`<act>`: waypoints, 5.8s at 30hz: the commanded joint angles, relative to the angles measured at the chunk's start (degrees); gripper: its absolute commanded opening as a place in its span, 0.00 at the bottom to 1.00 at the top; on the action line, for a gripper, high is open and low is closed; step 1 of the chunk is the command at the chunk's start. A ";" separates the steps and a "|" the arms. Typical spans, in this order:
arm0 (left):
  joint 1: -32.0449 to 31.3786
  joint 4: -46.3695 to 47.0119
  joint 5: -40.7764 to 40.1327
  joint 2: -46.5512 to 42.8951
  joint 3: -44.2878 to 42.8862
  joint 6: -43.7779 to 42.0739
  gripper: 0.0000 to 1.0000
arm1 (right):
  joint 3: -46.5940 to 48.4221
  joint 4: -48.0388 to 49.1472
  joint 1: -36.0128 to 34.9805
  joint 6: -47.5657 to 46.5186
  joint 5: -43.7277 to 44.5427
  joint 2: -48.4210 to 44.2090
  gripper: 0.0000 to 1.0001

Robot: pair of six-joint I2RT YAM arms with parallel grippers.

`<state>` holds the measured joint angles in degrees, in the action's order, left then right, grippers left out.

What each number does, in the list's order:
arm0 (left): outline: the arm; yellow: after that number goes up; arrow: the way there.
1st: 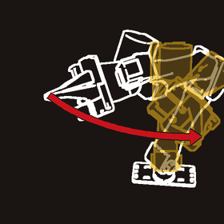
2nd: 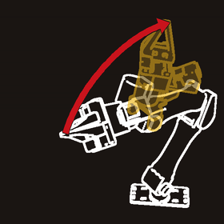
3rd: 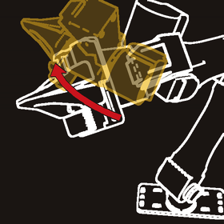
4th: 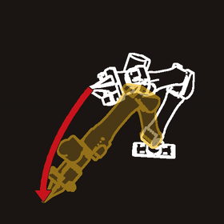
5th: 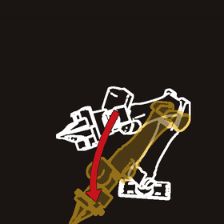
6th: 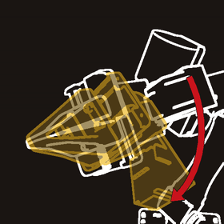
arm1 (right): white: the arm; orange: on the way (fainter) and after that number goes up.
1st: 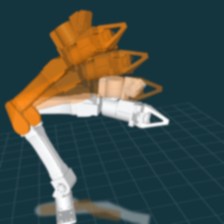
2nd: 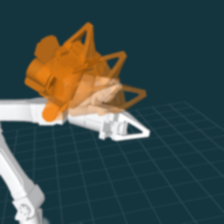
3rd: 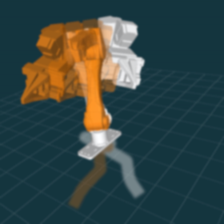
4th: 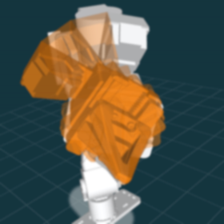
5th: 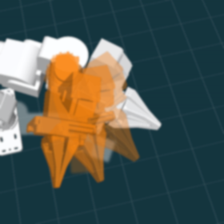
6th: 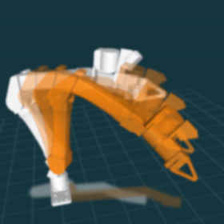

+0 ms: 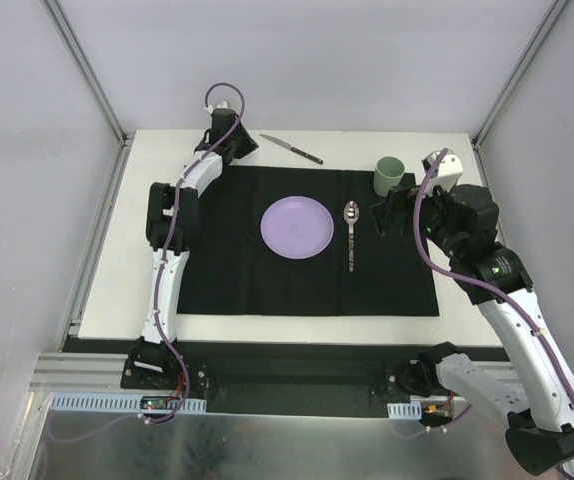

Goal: Set the dinner table for one person
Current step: Move the fork to the center of the board, then pick up the fork at the center of the board.

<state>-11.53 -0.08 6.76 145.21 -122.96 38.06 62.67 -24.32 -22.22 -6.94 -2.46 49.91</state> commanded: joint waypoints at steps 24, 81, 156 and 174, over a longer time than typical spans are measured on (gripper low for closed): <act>0.46 -10.11 -19.50 -9.33 5.01 -7.83 0.32 | -0.18 0.59 0.51 0.88 -1.94 -0.25 0.99; 4.23 -21.37 -5.27 7.46 -15.12 1.93 0.33 | 0.43 -0.56 0.95 0.00 -0.53 -1.57 0.99; 7.66 9.13 2.55 -13.54 4.92 5.62 0.00 | -0.18 -0.82 1.04 0.35 -1.94 -0.34 1.00; 9.42 -15.82 5.45 -35.59 22.22 -10.89 0.00 | -0.10 -1.17 1.04 1.93 -4.74 -1.39 1.00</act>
<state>-2.57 -7.11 10.87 119.07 -103.98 34.98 62.33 -26.09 -21.56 -6.39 -5.08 49.74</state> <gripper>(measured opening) 0.076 0.995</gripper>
